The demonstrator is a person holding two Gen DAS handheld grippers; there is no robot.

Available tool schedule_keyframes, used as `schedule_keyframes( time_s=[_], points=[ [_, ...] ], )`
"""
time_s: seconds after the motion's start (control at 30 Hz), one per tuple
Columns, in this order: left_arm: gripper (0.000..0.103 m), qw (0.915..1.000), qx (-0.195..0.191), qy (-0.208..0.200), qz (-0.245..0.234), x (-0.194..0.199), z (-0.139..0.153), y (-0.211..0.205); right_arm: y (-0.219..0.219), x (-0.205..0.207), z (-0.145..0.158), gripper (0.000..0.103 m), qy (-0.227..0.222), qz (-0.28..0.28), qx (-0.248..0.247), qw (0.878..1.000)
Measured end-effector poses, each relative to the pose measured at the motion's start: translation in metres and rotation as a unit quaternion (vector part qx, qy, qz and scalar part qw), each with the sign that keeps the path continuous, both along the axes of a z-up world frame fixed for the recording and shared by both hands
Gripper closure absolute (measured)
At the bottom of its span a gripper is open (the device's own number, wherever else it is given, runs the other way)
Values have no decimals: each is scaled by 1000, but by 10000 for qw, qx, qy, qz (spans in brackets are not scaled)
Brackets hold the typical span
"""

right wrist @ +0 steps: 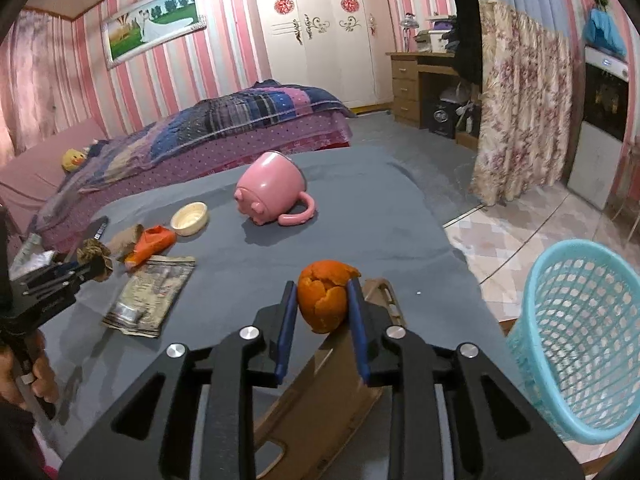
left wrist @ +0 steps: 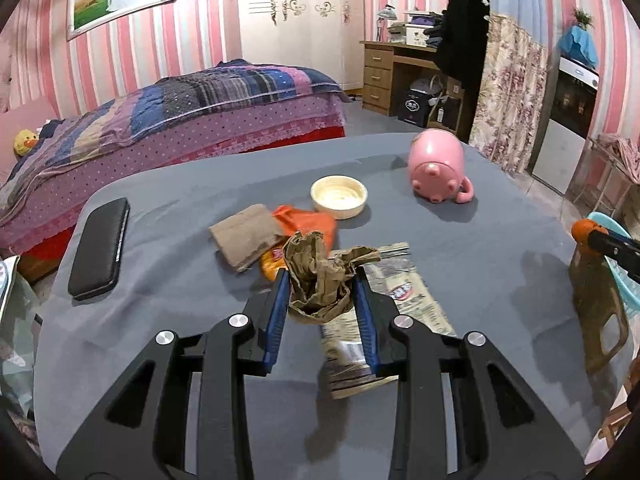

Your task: Collect trash

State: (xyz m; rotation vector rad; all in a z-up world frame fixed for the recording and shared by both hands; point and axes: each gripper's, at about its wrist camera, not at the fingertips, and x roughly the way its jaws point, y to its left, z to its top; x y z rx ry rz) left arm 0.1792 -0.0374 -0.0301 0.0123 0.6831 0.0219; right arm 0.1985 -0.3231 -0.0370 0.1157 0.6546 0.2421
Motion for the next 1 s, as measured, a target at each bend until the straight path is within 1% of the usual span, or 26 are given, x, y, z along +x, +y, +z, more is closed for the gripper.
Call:
schedule_keyframes(
  time_s=[0.07,0.1,0.13,0.17,0.2,0.23,0.37,0.53,0.63,0.73,0.77,0.83,0.9,1.0],
  points=[
    [72,10000,-38,-21,71,-1,2,8,3,1,0,69,14,130,22,9999],
    [72,9999,-52,-26,109,-2,2,13,7,1,0,61,-8,169,-15,9999],
    [72,9999,-58,-29,129,-1,3,15,9,0,0,49,-25,192,-19,9998],
    [72,9999,-61,-33,155,-1,4,19,13,0,1,42,-58,215,-22,9997],
    [72,9998,-59,-38,175,-1,4,21,17,1,3,32,-106,197,-47,9997],
    [72,9998,-53,-49,197,-1,5,25,19,1,4,30,-151,162,-84,9997],
    [72,9996,-24,-90,268,-2,7,37,20,10,4,29,-155,-1,-153,9998],
    [72,9993,-73,-42,369,-1,1,55,24,23,-4,29,1,-82,-377,9993],
    [72,9991,-126,14,410,0,-6,62,32,29,-11,29,156,45,-458,9988],
    [72,9990,-142,52,413,0,-12,66,47,33,-19,30,314,273,-710,9966],
    [72,9991,-141,59,407,0,-14,66,54,34,-23,32,375,353,-847,9951],
    [71,9991,-137,57,401,0,-16,66,62,35,-30,49,489,470,-1039,9923],
    [71,9991,-158,55,385,0,-16,67,67,36,-35,54,582,582,-1204,9893],
    [72,9991,-175,56,382,0,-17,69,72,33,-41,57,646,644,-1492,9846]
  ],
)
